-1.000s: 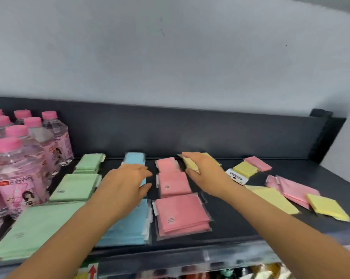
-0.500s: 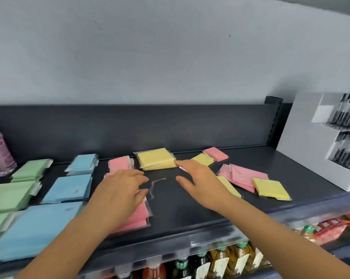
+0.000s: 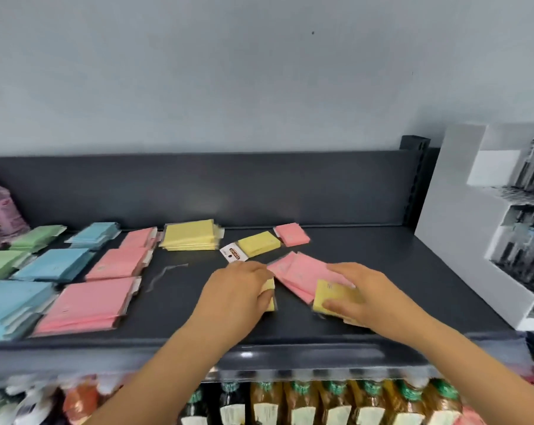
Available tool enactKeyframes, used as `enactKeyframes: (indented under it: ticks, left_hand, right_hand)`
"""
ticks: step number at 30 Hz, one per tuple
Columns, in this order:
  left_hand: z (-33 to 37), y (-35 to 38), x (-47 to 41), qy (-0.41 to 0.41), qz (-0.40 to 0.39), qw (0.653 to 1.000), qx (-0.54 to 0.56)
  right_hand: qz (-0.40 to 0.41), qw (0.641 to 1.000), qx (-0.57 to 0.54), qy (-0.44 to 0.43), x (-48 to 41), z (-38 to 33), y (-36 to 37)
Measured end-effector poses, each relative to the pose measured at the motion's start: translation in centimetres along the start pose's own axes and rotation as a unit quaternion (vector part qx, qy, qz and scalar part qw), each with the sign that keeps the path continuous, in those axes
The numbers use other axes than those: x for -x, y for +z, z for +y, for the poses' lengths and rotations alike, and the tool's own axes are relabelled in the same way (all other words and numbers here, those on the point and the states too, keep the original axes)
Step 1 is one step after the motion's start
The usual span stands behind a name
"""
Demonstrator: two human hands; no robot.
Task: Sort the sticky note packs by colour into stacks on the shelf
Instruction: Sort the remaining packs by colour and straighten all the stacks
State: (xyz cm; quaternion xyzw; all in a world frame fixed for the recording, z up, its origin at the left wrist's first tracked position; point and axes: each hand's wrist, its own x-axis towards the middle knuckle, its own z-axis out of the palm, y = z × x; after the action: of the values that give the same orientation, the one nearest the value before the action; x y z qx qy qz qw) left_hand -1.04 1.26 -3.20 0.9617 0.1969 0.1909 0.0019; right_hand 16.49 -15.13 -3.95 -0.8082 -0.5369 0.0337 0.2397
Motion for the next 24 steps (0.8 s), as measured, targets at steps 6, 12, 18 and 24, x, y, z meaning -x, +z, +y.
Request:
enactKeyframes:
  ticks: [6,12,18,24]
  left_hand:
    - [2.7,0.8,-2.1,0.015,-0.008,1.000,0.011]
    - [3.6,2.4,-5.0,0.039,-0.097,0.994,0.019]
    - [3.9,4.5,-6.9,-0.004,-0.185,0.981,0.052]
    - [4.2,5.1,-6.6,0.006,-0.134,0.990,0.045]
  right_hand:
    - [-0.009,1.000,-0.009,-0.022,0.2,2.5,-0.1]
    - [0.158,0.972,-0.165,0.051,1.2,3.8,-0.6]
    - [0.165,0.965,-0.148,0.140,0.9,4.2,-0.2]
    - [0.159,0.967,-0.135,0.149,0.6,4.4,-0.1]
